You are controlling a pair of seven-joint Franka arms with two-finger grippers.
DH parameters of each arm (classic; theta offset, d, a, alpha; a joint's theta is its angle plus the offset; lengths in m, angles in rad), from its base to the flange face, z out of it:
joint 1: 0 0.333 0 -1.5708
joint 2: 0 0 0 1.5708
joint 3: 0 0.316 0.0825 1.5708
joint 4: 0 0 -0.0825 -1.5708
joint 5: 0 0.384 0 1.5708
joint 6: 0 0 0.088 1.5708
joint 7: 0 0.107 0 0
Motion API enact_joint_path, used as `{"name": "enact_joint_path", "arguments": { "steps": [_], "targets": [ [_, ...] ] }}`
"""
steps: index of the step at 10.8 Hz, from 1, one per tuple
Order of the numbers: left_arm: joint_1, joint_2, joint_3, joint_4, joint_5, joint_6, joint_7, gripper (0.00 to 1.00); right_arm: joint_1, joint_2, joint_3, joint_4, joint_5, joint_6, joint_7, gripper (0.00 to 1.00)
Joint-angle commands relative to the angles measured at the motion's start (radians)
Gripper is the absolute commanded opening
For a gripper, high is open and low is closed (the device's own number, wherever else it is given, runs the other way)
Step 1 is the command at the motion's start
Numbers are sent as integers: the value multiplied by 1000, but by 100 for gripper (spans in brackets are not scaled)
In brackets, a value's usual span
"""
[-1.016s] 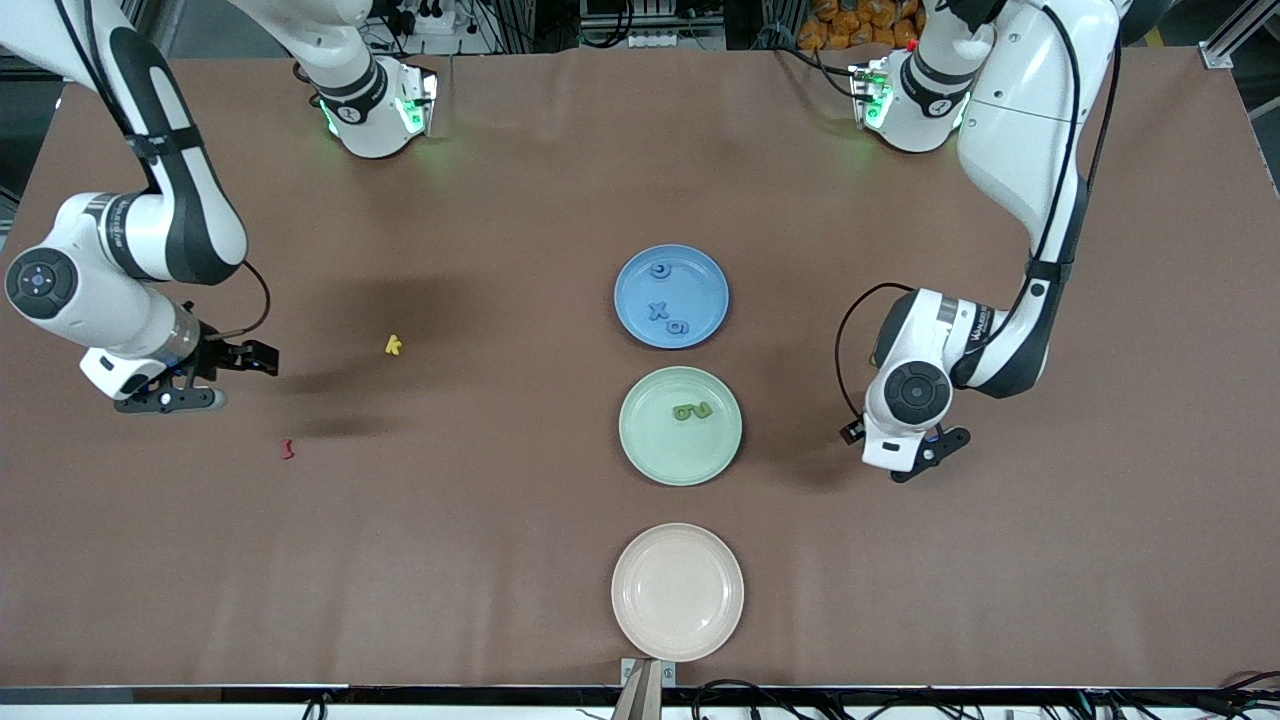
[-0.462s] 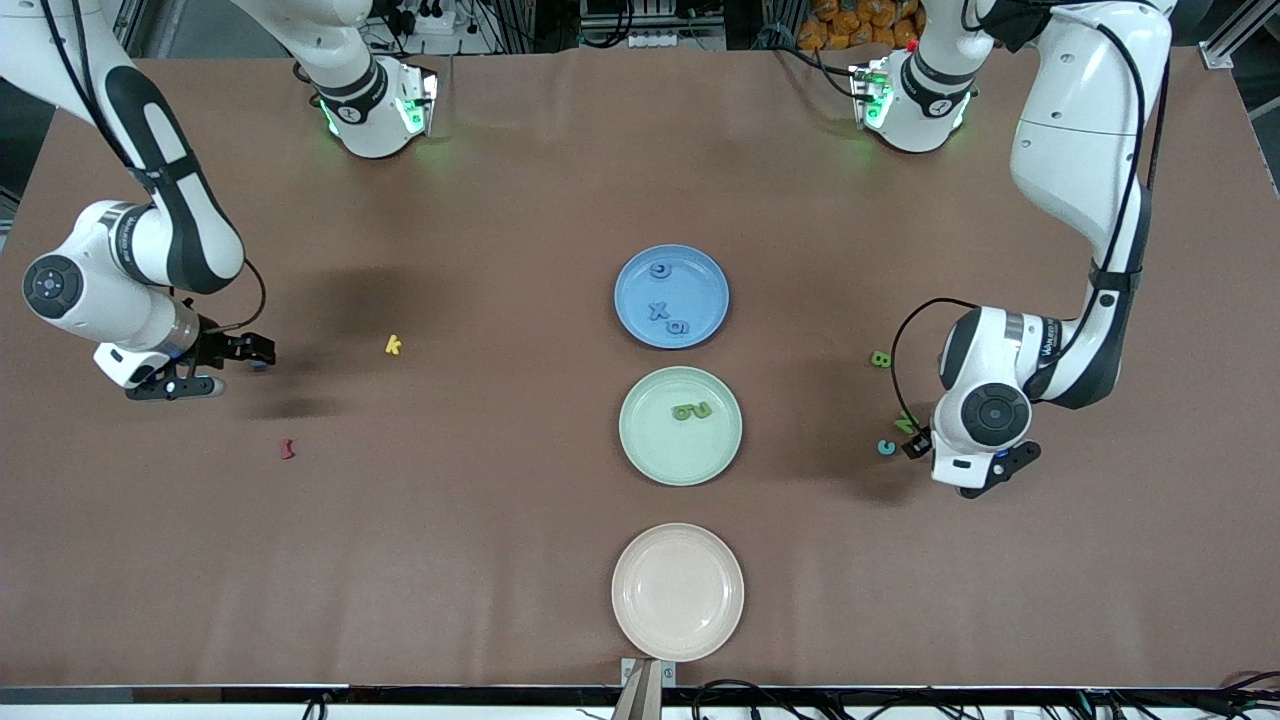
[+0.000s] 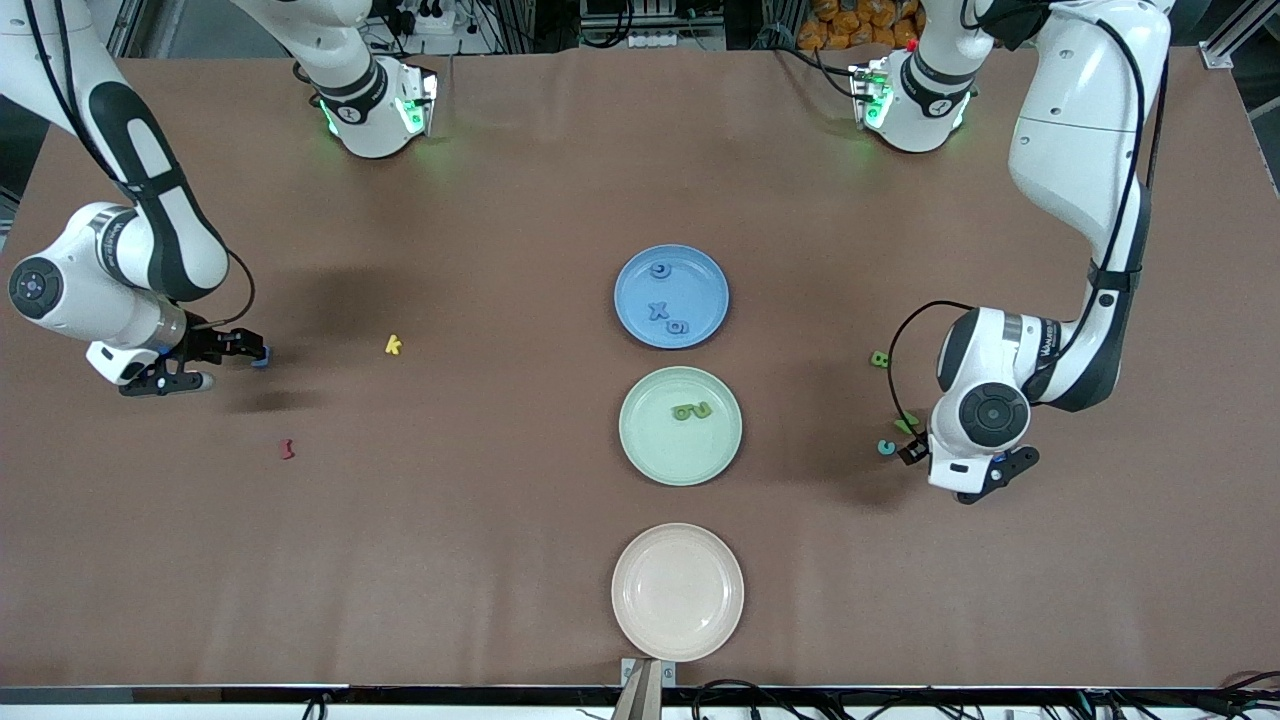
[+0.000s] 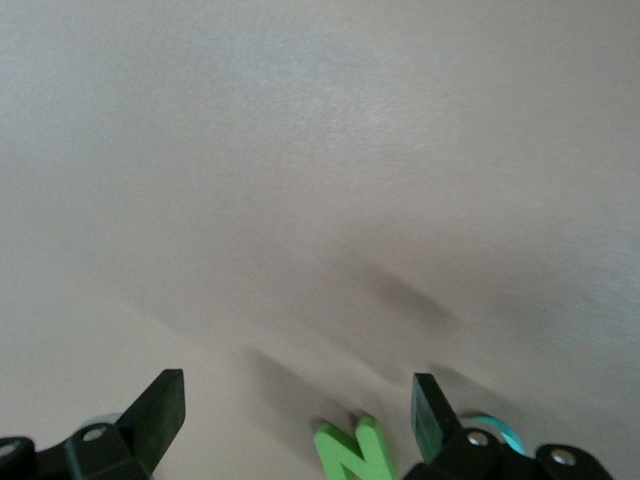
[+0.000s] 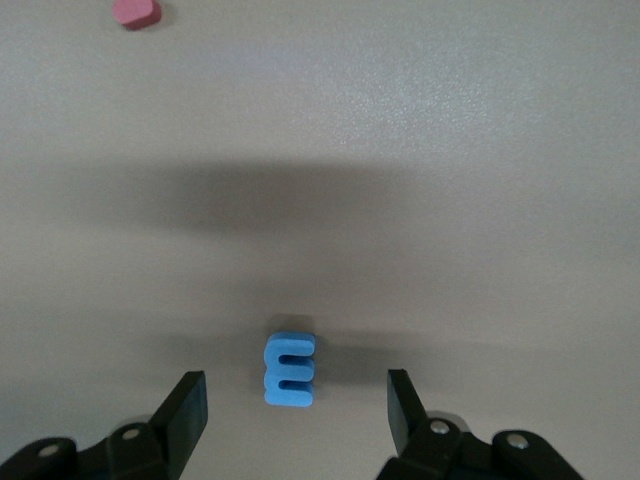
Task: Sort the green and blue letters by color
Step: 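Grasp the blue E with the right gripper while the left gripper lowers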
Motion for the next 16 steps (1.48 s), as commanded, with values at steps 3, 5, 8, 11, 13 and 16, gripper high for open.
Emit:
{"name": "enact_joint_path", "arguments": {
  "steps": [3,5,8,11,13,16],
  "targets": [
    [7,-62,-34,-64,-35,4,-64,100,-4,27,2,-16,29,73,-29,66],
    [25,-113,-33,-92,-136,56,-78,100,1,44,0,-16,29,89,-25,64],
    [28,-130,-33,-213,-141,224,-114,100,4,49,0,-25,29,92,-20,64],
    [42,-131,-34,-242,-141,266,-133,100,4,47,-1,-51,29,101,-20,63],
    [42,-122,-33,-245,-141,268,-133,100,2,49,-1,-74,29,133,-20,52],
    [44,-128,-36,-268,-156,286,-162,100,4,44,-1,-71,29,124,-25,3]
  ]
}}
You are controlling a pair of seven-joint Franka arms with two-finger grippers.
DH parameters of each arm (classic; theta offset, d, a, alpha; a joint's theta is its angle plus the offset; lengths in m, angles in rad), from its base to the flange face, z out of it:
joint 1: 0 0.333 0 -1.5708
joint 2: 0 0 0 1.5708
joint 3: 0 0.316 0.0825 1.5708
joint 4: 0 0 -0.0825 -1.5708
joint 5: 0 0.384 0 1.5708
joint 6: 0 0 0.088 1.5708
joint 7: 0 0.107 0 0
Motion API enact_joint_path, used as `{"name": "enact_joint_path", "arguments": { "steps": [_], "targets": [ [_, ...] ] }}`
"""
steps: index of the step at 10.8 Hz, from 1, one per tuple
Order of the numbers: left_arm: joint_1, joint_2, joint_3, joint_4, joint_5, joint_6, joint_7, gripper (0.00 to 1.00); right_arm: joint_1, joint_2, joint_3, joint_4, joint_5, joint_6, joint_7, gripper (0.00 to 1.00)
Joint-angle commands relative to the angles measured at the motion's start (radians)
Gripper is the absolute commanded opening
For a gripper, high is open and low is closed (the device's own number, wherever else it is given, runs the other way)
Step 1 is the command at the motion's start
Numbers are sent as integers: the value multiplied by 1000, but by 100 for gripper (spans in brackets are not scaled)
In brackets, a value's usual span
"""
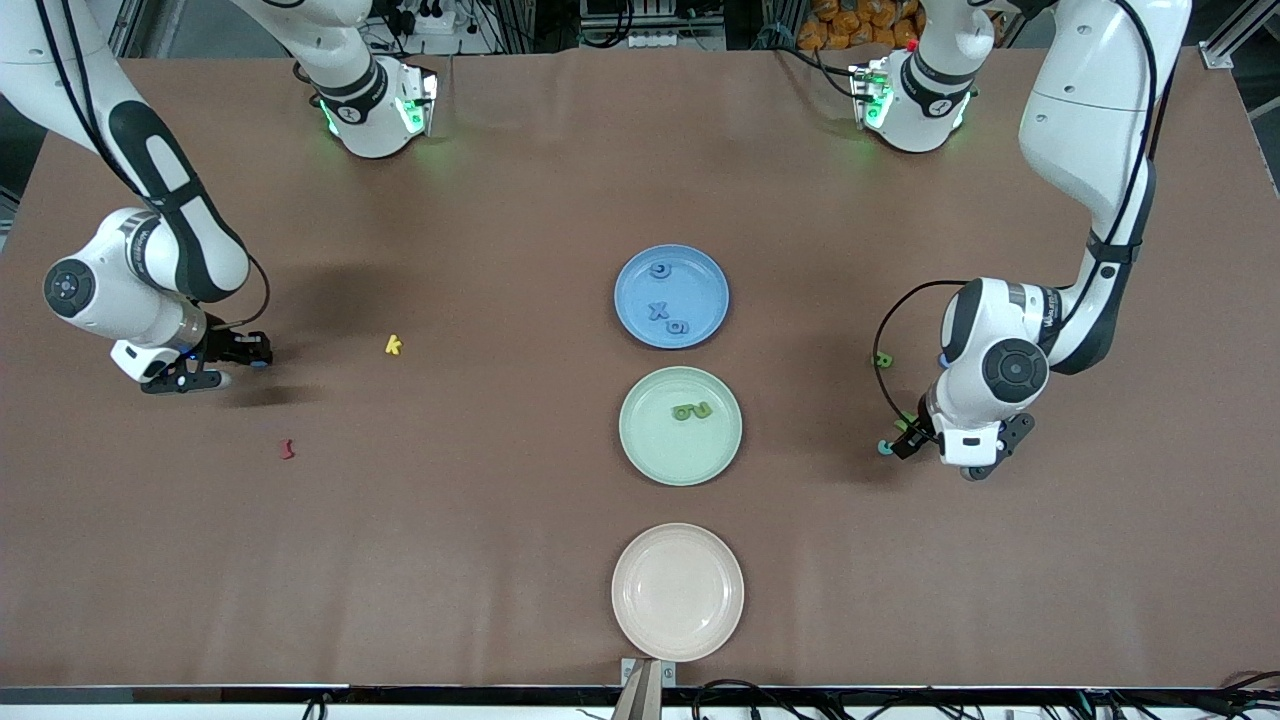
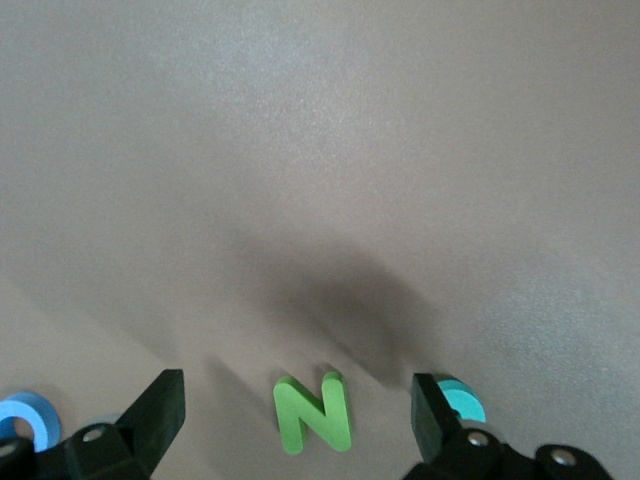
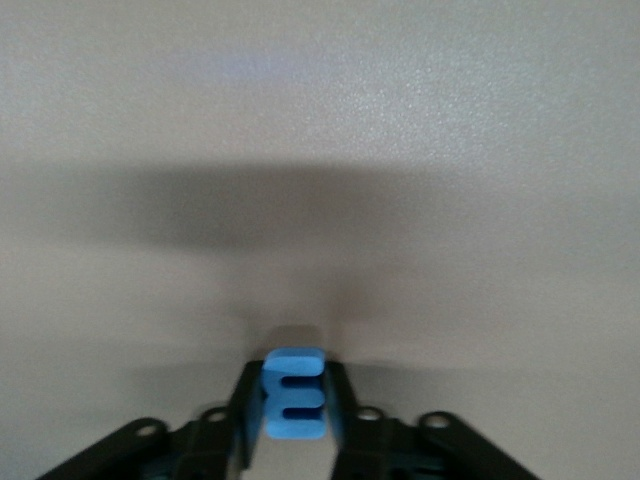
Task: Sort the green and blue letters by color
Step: 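Carry the E to the blue plate while the left gripper grasps the green N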
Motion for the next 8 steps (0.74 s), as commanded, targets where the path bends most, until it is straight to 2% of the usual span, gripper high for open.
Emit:
{"name": "enact_joint_path", "arguments": {
  "steps": [1,5,8],
  "targets": [
    [5,-39,-9,-61,-69,55,-60,100,4,-12,3,-21,27,0,-24,0],
    [5,-56,-7,-87,-107,95,-117,100,47,-58,10,81,30,-175,69,0],
    [-6,-62,-6,-116,-103,105,-118,100,102,-52,87,112,34,-169,319,0]
  ]
}}
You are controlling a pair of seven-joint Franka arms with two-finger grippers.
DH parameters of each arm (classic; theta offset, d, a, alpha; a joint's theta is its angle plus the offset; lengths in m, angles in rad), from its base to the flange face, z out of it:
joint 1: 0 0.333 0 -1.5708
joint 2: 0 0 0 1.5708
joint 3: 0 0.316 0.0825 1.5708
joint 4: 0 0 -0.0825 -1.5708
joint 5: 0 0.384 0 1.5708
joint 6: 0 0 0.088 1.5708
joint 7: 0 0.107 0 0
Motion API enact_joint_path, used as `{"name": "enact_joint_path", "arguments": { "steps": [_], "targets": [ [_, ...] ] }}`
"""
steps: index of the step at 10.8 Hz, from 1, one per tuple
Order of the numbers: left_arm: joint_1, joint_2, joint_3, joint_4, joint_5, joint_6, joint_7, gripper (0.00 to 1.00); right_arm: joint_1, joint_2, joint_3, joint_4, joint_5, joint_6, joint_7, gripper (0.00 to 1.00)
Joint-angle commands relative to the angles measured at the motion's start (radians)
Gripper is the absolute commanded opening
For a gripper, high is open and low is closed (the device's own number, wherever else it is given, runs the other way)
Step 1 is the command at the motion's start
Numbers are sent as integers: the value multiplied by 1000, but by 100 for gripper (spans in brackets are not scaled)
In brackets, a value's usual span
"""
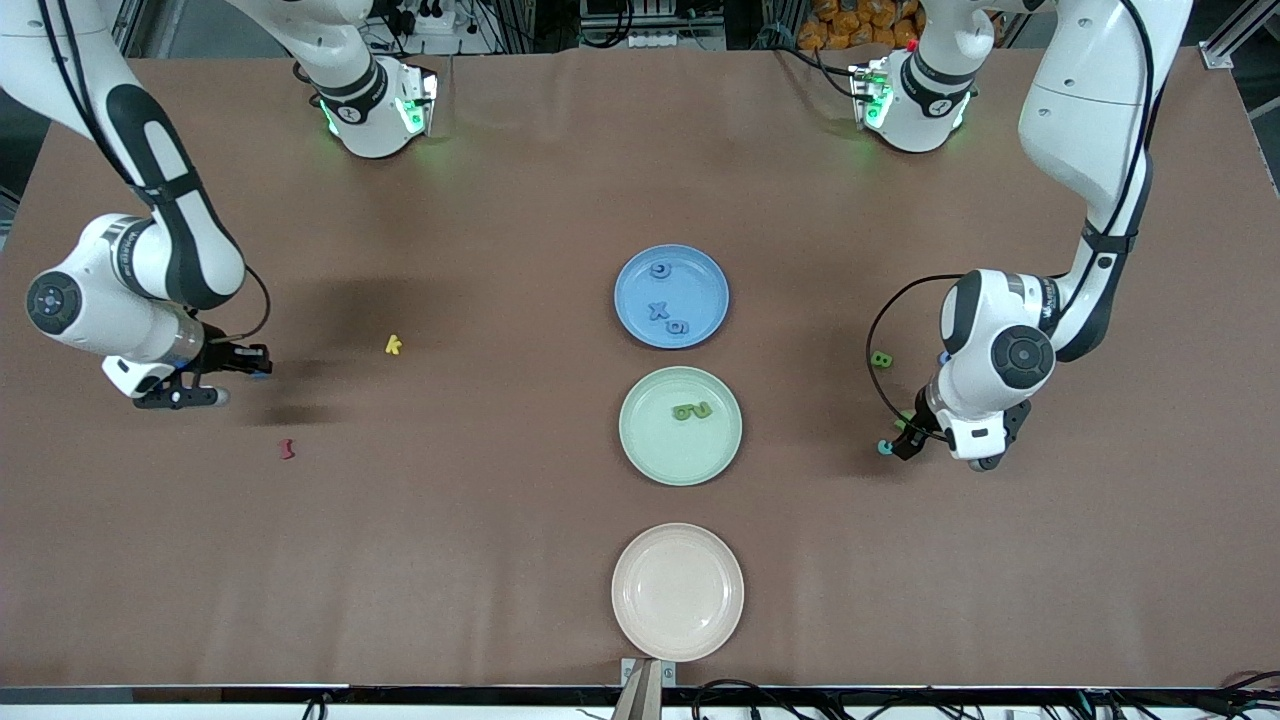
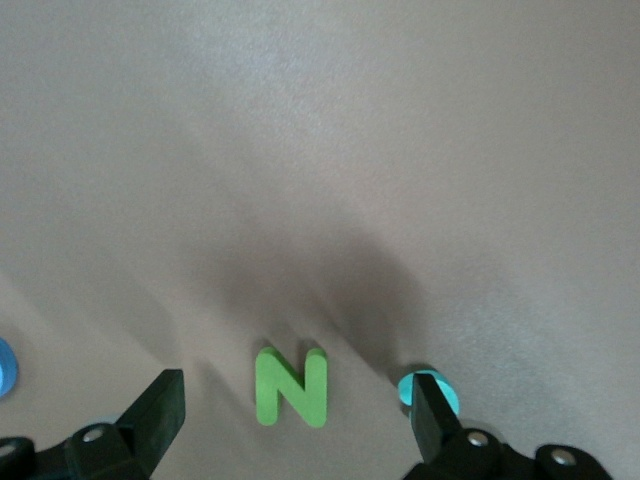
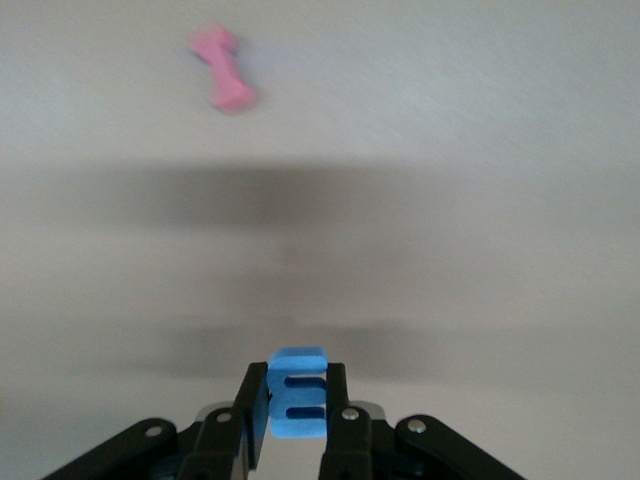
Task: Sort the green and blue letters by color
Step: 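Carry the E to the blue plate while the left gripper grasps the green N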
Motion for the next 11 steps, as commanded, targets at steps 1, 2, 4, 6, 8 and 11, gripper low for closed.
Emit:
{"name": "enact_joint_path", "arguments": {
  "steps": [1,2,4,6,8,11],
  "targets": [
    [-4,-40,-3,-70,-15,23,-15,100,64,-3,87,24,34,-5,271,0],
    [2,-43,-3,-77,-13,37,-15,100,90,-3,124,33,64,-2,364,0],
    [1,-37,-3,-93,-13,78,-15,100,148,0,206,69,129,2,563,0],
    [2,-35,-3,-93,-12,84,-15,100,217,37,280,119,129,46,817,0],
    [4,-33,-3,-93,-13,95,-15,100,324,58,296,142,126,116,1011,0],
    [4,-32,-3,-93,-13,107,-35,1,499,83,294,204,113,128,1276,0]
  ]
}}
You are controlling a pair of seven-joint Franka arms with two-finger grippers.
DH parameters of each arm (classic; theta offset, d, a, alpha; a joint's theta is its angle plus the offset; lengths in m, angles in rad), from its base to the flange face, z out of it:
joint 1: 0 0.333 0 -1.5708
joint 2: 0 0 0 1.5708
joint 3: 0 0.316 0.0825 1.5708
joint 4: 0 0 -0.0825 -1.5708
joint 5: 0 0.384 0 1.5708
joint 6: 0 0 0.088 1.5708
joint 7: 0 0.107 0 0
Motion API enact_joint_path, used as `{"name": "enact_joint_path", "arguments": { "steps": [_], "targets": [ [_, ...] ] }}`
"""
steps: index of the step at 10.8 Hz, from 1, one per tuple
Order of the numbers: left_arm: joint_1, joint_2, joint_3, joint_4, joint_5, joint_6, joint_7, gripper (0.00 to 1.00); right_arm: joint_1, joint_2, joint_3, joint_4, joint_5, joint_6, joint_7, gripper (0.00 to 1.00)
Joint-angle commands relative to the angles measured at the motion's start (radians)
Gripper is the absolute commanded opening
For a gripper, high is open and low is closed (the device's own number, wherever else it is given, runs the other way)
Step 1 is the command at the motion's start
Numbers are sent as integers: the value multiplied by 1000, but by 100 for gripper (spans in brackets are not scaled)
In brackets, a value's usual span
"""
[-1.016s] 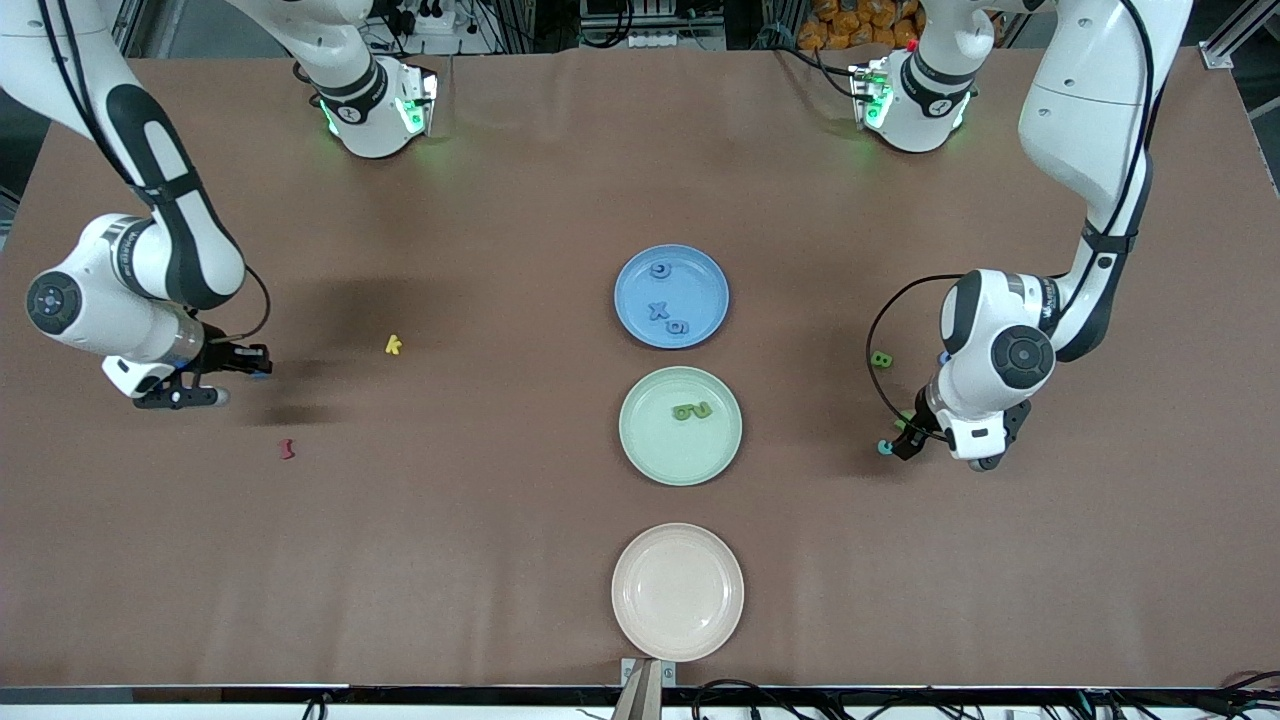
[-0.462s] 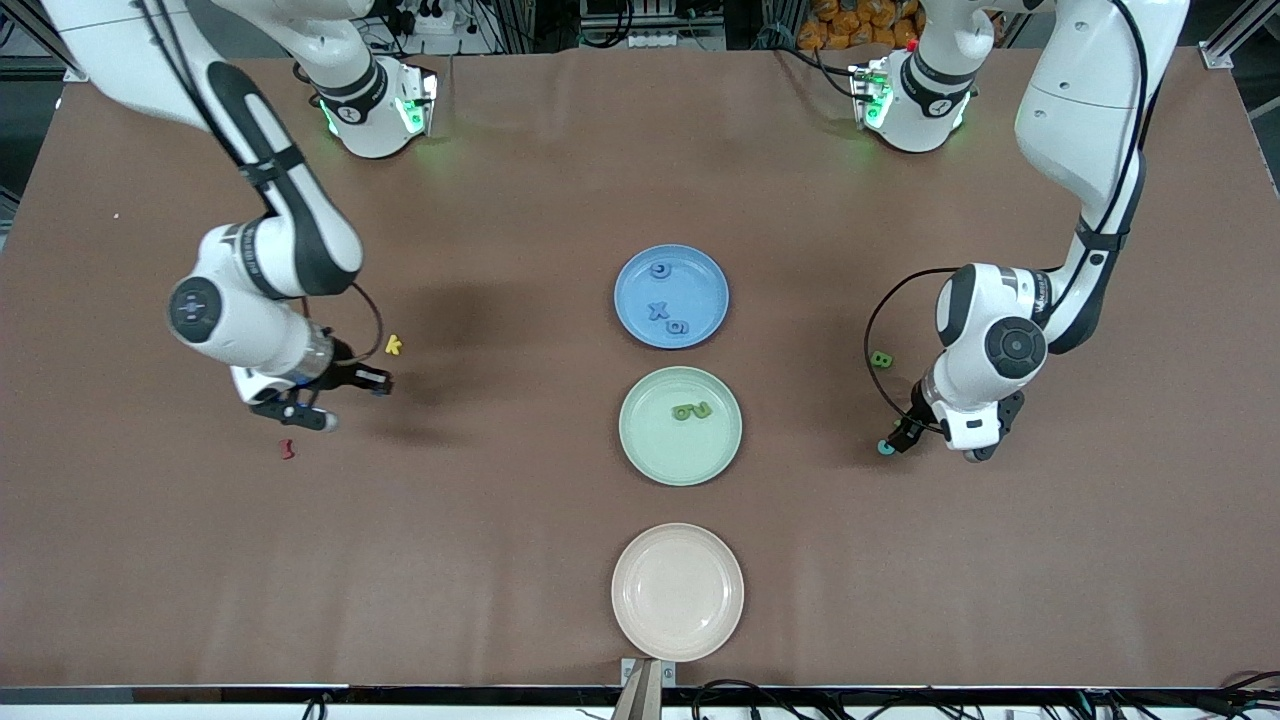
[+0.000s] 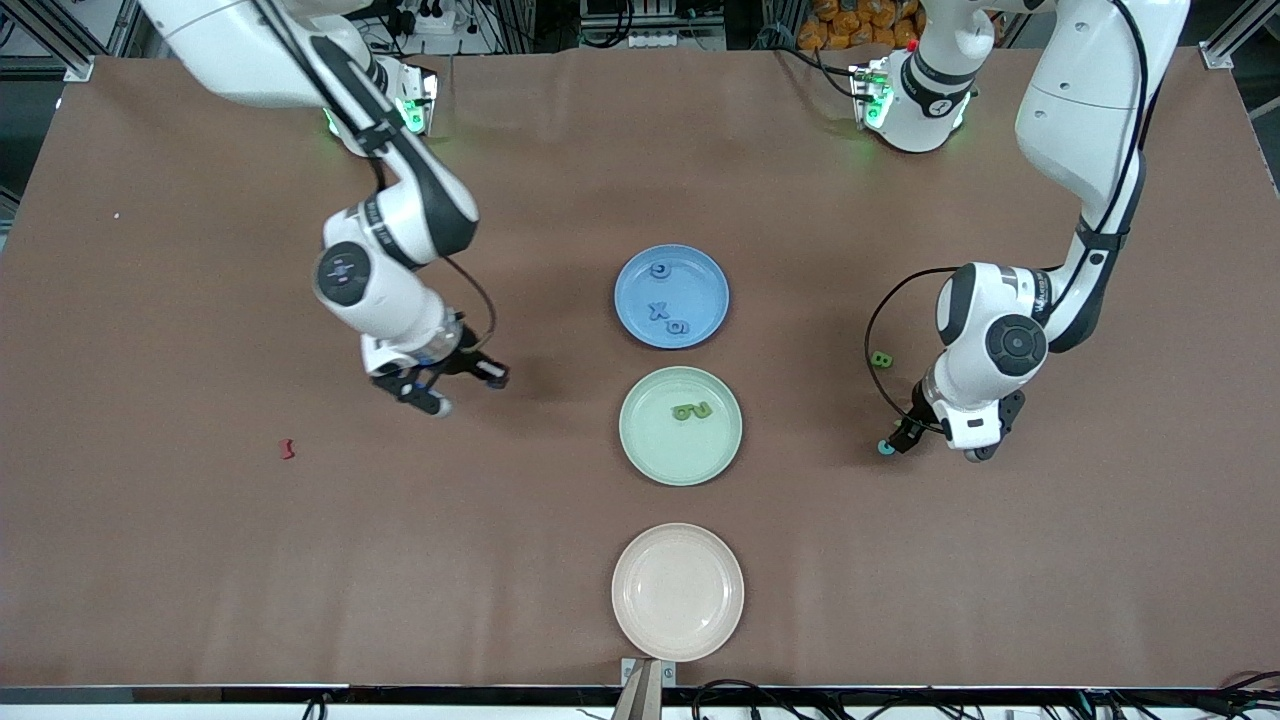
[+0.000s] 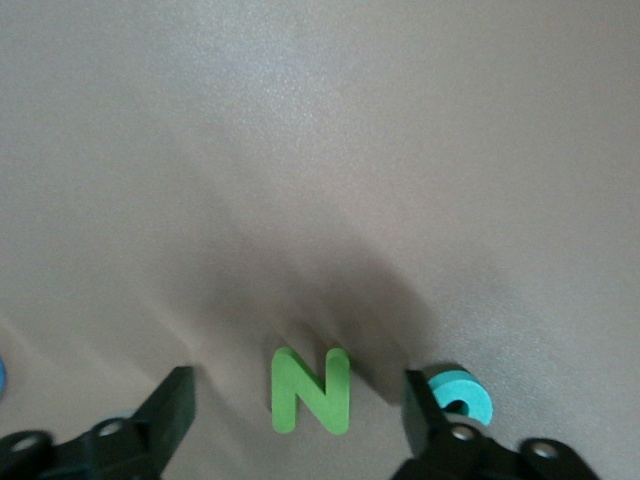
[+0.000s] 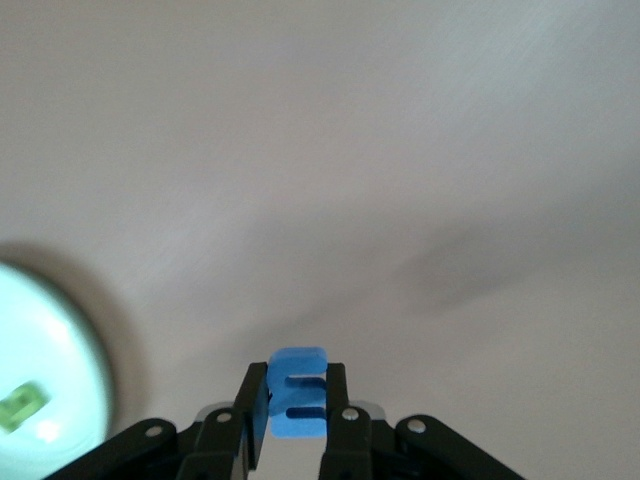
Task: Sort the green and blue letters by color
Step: 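Carry the E to the blue plate while the left gripper grasps the green N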
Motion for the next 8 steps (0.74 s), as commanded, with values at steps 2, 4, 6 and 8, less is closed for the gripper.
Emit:
{"name": "enact_joint_path", "arguments": {
  "steps": [2,4,6,8],
  "targets": [
    [-1,-20,-2,-29,-13,30,-39,0,218,39,-5,81,1,15,301,0],
    [-3,-20,-2,-29,-13,32,-46,0,330,68,-9,109,-34,42,446,0],
    [-7,-22,-2,-23,-13,32,-46,0,411,112,-9,162,-144,42,636,0],
    [-13,-29,-2,1,-12,32,-44,0,476,175,-8,204,-307,42,865,0]
  ]
}}
